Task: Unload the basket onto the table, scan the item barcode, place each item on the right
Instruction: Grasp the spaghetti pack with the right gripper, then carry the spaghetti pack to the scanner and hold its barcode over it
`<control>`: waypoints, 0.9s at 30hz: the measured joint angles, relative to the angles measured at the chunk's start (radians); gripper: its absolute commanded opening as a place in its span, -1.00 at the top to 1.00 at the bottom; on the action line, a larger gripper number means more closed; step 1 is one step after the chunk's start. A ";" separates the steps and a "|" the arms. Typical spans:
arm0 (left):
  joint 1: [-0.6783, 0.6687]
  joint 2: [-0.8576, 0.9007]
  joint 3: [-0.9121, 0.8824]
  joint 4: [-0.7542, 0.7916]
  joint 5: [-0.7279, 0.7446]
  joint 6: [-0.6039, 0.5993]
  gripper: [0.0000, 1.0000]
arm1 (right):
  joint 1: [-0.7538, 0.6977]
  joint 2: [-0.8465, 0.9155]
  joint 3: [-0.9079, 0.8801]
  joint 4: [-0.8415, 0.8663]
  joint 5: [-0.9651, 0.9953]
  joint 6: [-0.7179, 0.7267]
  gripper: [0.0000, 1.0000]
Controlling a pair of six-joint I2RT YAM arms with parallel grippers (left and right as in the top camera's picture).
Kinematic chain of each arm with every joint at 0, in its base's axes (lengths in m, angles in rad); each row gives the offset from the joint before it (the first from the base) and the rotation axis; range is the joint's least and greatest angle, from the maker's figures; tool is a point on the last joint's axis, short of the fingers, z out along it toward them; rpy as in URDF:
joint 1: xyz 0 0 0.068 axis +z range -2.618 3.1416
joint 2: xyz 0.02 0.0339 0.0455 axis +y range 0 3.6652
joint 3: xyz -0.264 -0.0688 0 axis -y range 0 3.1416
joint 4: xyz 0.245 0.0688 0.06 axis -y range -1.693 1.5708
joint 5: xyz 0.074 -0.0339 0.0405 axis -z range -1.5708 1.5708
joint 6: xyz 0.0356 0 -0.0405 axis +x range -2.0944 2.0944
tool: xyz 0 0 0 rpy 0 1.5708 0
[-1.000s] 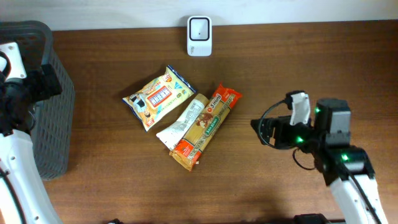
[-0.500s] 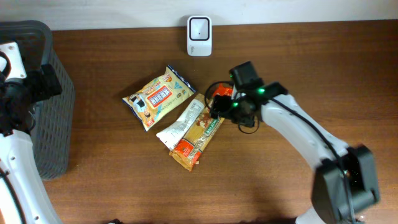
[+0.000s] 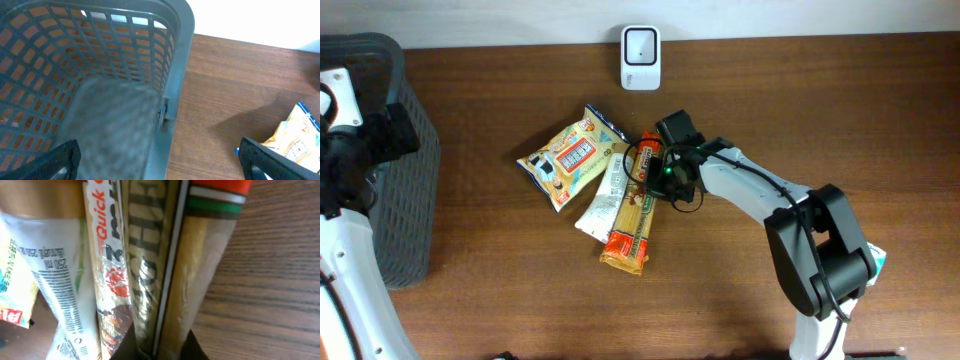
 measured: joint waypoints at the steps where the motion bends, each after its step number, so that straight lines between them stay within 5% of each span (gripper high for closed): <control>1: 0.000 0.000 0.000 0.000 0.000 0.000 -0.98 | -0.005 -0.008 0.000 -0.022 0.000 -0.013 0.91; 4: 0.000 0.000 0.000 0.000 0.000 0.000 -0.99 | -0.040 -0.072 0.021 -0.250 0.050 -0.129 0.92; 8: 0.000 0.000 0.000 0.001 0.000 0.000 -0.98 | -0.063 -0.121 0.349 -0.815 0.346 -0.265 0.92; 12: 0.000 0.000 0.000 0.000 0.000 0.000 -0.98 | -0.062 -0.082 0.396 -0.847 0.543 -0.298 0.92; 14: 0.000 0.000 0.000 0.000 0.000 0.000 -0.98 | -0.051 0.087 0.398 -0.818 0.620 -0.309 0.91; 18: 0.000 0.000 0.000 0.000 0.000 0.000 -0.98 | 0.003 0.175 0.402 -0.763 0.608 -0.339 0.35; 21: 0.000 0.000 0.000 0.000 0.000 0.000 -0.98 | 0.073 0.175 0.407 -0.665 0.484 -0.359 -0.40; 27: 0.000 0.000 0.000 0.000 0.000 0.000 -0.98 | 0.160 0.174 0.433 -0.646 0.257 -0.408 -0.47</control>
